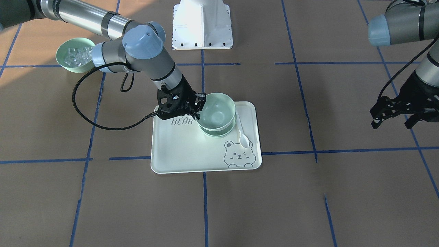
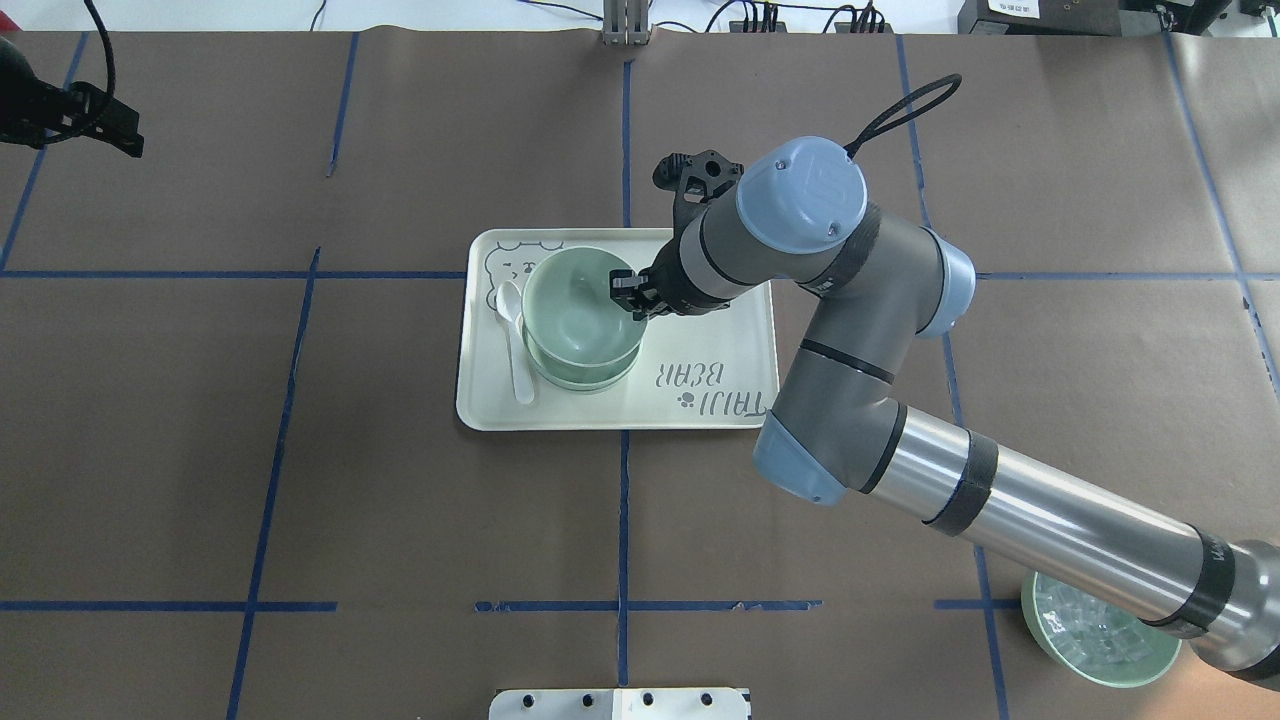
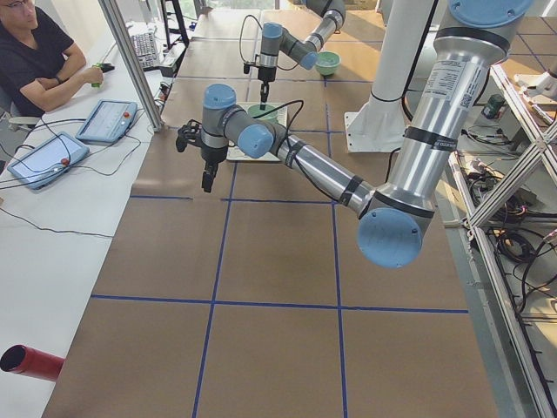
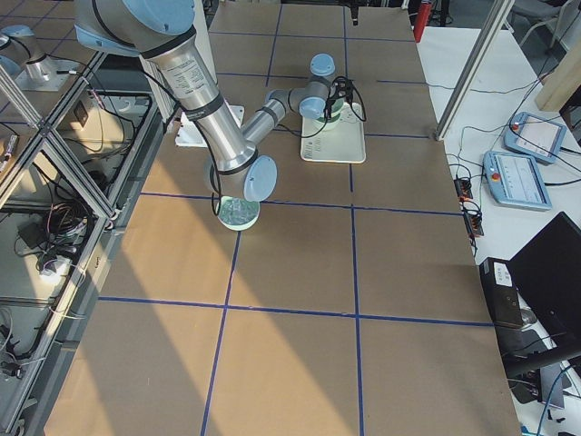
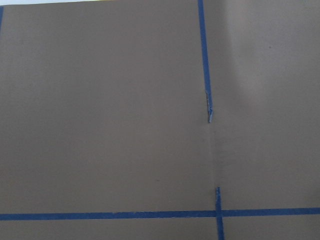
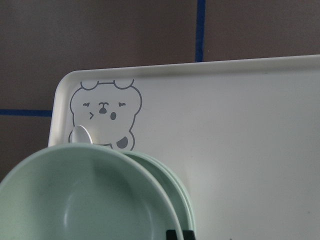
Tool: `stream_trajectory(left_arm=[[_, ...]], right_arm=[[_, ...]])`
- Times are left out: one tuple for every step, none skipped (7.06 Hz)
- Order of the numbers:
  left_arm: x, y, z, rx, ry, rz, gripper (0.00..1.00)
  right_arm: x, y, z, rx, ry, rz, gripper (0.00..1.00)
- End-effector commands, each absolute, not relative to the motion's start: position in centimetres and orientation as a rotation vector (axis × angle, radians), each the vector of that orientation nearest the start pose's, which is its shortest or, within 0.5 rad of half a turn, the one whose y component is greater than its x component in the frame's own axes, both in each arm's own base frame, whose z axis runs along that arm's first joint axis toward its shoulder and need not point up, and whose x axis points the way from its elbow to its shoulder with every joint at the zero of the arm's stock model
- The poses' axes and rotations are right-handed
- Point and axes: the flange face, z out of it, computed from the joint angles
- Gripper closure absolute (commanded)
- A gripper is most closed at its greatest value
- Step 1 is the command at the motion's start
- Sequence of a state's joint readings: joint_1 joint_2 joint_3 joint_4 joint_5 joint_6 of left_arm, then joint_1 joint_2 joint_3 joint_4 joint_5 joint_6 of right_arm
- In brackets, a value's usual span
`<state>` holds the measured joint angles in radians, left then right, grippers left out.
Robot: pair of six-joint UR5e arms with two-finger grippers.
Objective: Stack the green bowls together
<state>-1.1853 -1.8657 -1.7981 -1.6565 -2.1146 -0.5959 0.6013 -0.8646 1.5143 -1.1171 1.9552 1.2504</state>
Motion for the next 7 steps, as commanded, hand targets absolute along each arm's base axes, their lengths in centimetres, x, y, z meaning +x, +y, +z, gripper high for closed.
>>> stream_trajectory(left_arm=[[14.2, -57.9, 39.6, 0.270, 0.737, -0.032, 0.00], [14.2, -57.9, 39.8, 0.266, 0.734, -0.034, 0.00], [14.2, -58.0, 39.9, 0.266, 0.734, -0.034, 0.00], [14.2, -58.0, 40.1, 0.261, 0.733, -0.035, 0.00], [14.1, -57.7, 41.0, 0.245, 0.733, -0.039, 0.00], [12.7, -57.9, 41.2, 0.257, 0.724, -0.035, 0.00], [10.8, -57.4, 42.9, 0.252, 0.719, 0.000, 0.00]], right_arm=[[-54.4, -48.5, 19.5, 0.182, -1.125, 0.092, 0.00], [-54.2, -48.5, 19.5, 0.190, -1.123, 0.085, 0.00], [-53.6, -49.0, 19.2, 0.198, -1.125, 0.088, 0.00], [-52.3, -50.1, 19.7, 0.198, -1.120, 0.103, 0.00], [-50.0, -51.4, 21.2, 0.170, -1.079, 0.130, 0.00], [-45.7, -52.3, 22.2, 0.149, -1.029, 0.101, 0.00], [-41.0, -52.4, 23.6, 0.145, -0.963, 0.044, 0.00]])
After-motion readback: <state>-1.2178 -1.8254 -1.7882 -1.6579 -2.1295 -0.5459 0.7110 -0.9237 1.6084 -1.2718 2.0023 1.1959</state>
